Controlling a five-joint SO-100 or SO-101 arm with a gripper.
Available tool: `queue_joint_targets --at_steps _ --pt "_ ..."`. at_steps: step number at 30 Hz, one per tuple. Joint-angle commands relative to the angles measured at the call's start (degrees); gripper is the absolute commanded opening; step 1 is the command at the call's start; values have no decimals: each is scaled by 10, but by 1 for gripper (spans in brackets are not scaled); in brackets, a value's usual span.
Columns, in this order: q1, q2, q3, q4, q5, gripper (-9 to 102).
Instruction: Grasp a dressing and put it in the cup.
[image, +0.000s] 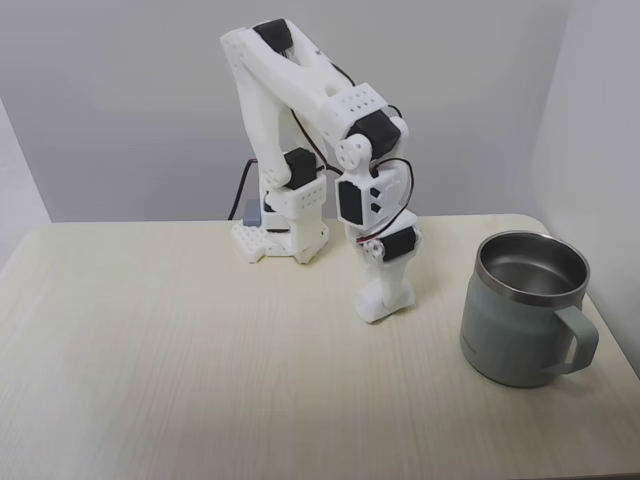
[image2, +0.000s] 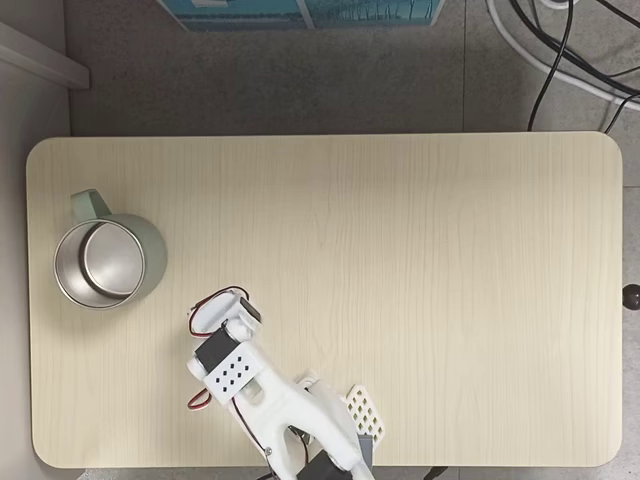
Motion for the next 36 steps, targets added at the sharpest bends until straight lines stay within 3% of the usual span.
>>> queue_joint_targets --at_steps 1,5,11,26,31,36 --pt "1 0 5 1 -4 0" --pt "1 -54 3 17 -18 0" --pt "-37 -125 61 105 -41 0" --pt "-77 -119 426 402 -53 0" --pt "-88 -112 475 421 -46 0" --pt "-87 -95 511 374 -21 0"
